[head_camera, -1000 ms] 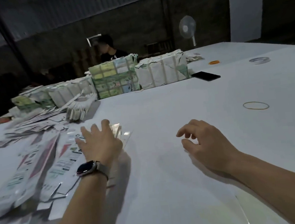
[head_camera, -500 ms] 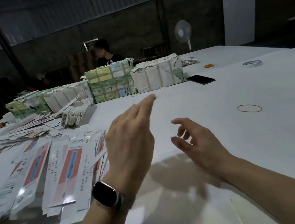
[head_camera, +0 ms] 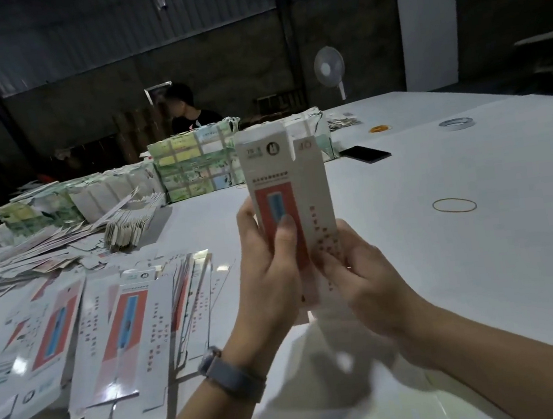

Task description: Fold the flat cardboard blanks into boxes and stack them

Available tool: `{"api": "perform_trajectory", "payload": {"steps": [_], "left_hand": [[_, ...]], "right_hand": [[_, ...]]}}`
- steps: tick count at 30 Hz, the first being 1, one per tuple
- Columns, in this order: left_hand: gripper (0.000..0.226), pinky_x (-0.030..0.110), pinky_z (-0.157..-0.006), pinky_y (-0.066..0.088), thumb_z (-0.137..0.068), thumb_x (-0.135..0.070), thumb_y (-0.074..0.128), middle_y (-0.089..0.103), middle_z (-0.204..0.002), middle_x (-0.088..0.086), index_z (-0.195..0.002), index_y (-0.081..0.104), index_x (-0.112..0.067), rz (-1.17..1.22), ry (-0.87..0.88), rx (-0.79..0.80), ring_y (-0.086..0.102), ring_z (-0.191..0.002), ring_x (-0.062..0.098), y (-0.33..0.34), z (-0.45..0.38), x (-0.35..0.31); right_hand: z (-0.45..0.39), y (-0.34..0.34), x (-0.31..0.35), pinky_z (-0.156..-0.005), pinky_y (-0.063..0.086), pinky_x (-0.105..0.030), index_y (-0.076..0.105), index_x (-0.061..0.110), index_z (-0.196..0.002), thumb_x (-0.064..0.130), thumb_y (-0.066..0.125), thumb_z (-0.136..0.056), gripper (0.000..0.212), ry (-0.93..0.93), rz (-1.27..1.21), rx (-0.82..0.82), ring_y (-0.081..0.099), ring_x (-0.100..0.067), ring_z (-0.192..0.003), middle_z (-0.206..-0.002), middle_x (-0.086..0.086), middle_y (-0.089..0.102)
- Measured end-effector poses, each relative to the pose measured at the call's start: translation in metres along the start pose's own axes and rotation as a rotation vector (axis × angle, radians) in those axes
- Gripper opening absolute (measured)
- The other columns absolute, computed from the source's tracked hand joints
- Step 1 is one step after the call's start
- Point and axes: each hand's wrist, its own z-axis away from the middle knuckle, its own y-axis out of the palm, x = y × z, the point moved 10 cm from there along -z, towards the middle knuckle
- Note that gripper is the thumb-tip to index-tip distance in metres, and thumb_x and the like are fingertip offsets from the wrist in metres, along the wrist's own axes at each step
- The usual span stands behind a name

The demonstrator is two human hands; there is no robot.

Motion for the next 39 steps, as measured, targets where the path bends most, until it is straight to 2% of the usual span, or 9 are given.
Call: {"api": "perform_trajectory", "payload": {"steps": [6, 8, 10, 14, 17, 21, 23, 28, 39], "left_hand": [[0.082, 0.023, -0.094, 0.055, -0.088, -0.051, 0.065, 0.044, -0.142, -0.013, -0.147, 0.008, -0.06, 0.042, -0.12, 0.189, 0.056, -0.127, 0.008, 0.031, 0.017, 0.025], [0.082, 0.024, -0.099, 0.053, -0.083, -0.06, 0.059, 0.04, -0.147, -0.025, -0.151, 0.014, -0.058, 0.079, -0.168, 0.205, 0.05, -0.133, 0.003, 0.031, 0.017, 0.031], [0.078, 0.03, -0.101, 0.054, -0.085, -0.064, 0.053, 0.046, -0.15, -0.014, -0.155, 0.028, -0.04, 0.128, -0.206, 0.198, 0.053, -0.132, 0.004, 0.031, 0.017, 0.035], [0.04, 0.048, -0.091, 0.059, -0.09, -0.065, 0.041, 0.071, -0.123, 0.003, -0.111, 0.069, -0.047, 0.342, -0.327, 0.167, 0.068, -0.115, 0.024, 0.029, 0.016, 0.043], [0.057, 0.046, -0.088, 0.06, -0.086, -0.073, 0.034, 0.07, -0.125, 0.007, -0.127, 0.061, -0.043, 0.382, -0.409, 0.19, 0.069, -0.111, 0.031, 0.028, 0.017, 0.053], [0.062, 0.038, -0.077, 0.058, -0.09, -0.065, 0.029, 0.073, -0.122, 0.006, -0.129, 0.065, -0.034, 0.384, -0.507, 0.305, 0.07, -0.095, 0.023, 0.043, 0.029, 0.068], [0.054, 0.037, -0.076, 0.06, -0.089, -0.061, 0.032, 0.077, -0.108, 0.004, -0.115, 0.073, -0.035, 0.387, -0.523, 0.324, 0.072, -0.088, 0.019, 0.045, 0.032, 0.072], [0.059, 0.033, -0.064, 0.059, -0.093, -0.051, 0.042, 0.072, -0.109, 0.018, -0.136, 0.051, -0.011, 0.357, -0.48, 0.271, 0.071, -0.079, 0.023, 0.036, 0.024, 0.072], [0.048, 0.039, -0.071, 0.061, -0.096, -0.057, 0.049, 0.072, -0.111, 0.004, -0.132, 0.048, -0.025, 0.172, -0.396, 0.254, 0.073, -0.088, 0.024, 0.03, 0.019, 0.074]], "right_hand": [[0.004, 0.005, 0.028, -0.092, 0.056, -0.03, 0.023, 0.049, -0.148, 0.046, 0.041, -0.098, 0.053, -0.206, 0.28, 0.035, 0.059, -0.005, -0.118, -0.133, 0.037, 0.047], [0.006, 0.004, 0.033, -0.078, 0.054, -0.025, 0.028, 0.041, -0.153, 0.044, 0.044, -0.099, 0.056, -0.28, 0.36, 0.052, 0.062, -0.009, -0.109, -0.127, 0.027, 0.052], [0.007, 0.004, 0.036, -0.074, 0.047, -0.015, 0.038, 0.035, -0.15, 0.042, 0.045, -0.098, 0.053, -0.303, 0.343, 0.055, 0.059, -0.009, -0.103, -0.115, 0.017, 0.052], [0.003, -0.009, 0.027, -0.073, 0.053, -0.02, 0.058, 0.036, -0.132, 0.048, 0.048, -0.091, 0.044, -0.158, 0.107, -0.046, 0.059, -0.012, -0.099, -0.111, 0.016, 0.053], [-0.001, -0.029, 0.01, -0.074, 0.053, -0.018, 0.051, 0.039, -0.132, 0.054, 0.053, -0.091, 0.043, -0.011, 0.116, -0.207, 0.056, -0.007, -0.103, -0.111, 0.018, 0.053], [-0.001, -0.015, -0.022, -0.067, 0.059, -0.029, 0.049, 0.038, -0.139, 0.043, 0.058, -0.096, 0.045, 0.228, -0.146, -0.092, 0.067, -0.011, -0.094, -0.099, 0.014, 0.064], [0.001, -0.009, -0.024, -0.064, 0.058, -0.027, 0.049, 0.038, -0.14, 0.039, 0.058, -0.097, 0.044, 0.237, -0.177, -0.063, 0.071, -0.012, -0.091, -0.099, 0.01, 0.068], [-0.002, -0.011, -0.019, -0.059, 0.053, -0.019, 0.055, 0.041, -0.131, 0.039, 0.062, -0.089, 0.043, 0.189, -0.224, -0.099, 0.071, -0.01, -0.082, -0.097, 0.007, 0.072], [-0.006, -0.019, -0.015, -0.065, 0.059, -0.031, 0.062, 0.054, -0.116, 0.014, 0.061, -0.097, 0.044, 0.153, -0.248, -0.114, 0.073, -0.02, -0.09, -0.101, -0.001, 0.075]]}}
